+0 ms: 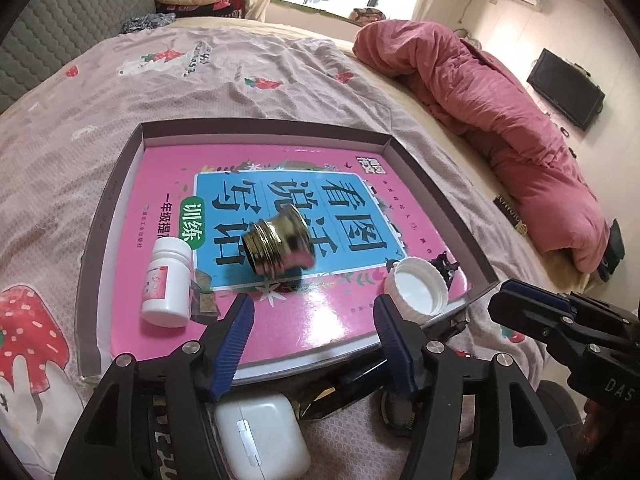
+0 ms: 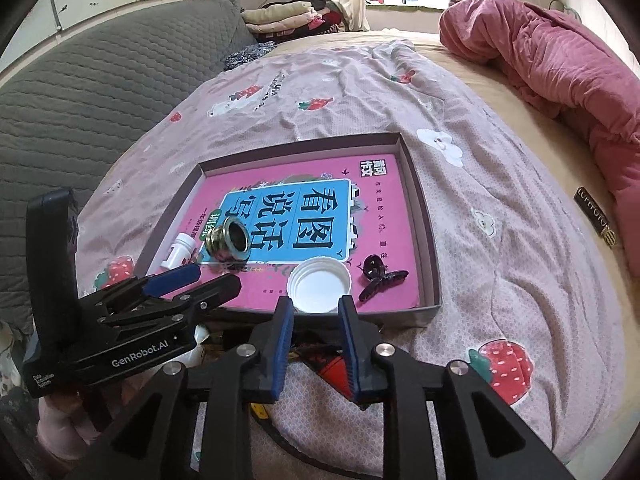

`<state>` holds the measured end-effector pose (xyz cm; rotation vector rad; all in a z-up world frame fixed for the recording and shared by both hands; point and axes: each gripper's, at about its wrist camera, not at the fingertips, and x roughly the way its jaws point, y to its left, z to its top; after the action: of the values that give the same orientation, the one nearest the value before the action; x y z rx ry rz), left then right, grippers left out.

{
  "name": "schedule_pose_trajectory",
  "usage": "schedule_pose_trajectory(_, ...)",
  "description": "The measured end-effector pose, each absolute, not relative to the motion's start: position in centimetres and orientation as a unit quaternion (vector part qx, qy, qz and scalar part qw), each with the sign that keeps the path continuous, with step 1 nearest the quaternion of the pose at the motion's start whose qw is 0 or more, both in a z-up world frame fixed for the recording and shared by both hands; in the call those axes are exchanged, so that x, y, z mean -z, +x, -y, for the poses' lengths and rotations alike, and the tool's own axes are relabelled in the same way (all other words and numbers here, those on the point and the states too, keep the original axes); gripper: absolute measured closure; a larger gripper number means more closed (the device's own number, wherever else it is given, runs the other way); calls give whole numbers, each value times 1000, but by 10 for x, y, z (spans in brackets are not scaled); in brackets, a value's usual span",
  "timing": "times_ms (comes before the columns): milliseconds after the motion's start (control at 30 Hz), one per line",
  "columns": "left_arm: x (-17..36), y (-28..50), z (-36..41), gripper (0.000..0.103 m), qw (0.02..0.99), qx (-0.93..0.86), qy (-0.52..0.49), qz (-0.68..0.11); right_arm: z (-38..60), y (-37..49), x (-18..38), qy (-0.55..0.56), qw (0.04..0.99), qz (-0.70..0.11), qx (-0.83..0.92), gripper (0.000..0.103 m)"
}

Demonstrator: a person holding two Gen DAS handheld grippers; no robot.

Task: Organize rigid objects
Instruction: 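Lower the brass door knob onto the book and open the left gripper, then withdraw both tools from the tray toward the items beside it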

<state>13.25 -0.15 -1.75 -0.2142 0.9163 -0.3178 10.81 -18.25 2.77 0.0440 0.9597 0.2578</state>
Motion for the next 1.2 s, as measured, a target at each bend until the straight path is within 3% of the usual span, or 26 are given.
schedule_pose_trajectory(333, 3, 116, -5, 37, 894, 155, -95, -409, 185, 101, -38, 24, 885, -451, -114, 66)
schedule_pose_trajectory(1200, -27, 67, -65, 35, 913, 52, -129, -384, 205, 79, -64, 45, 905, -407, -114, 64)
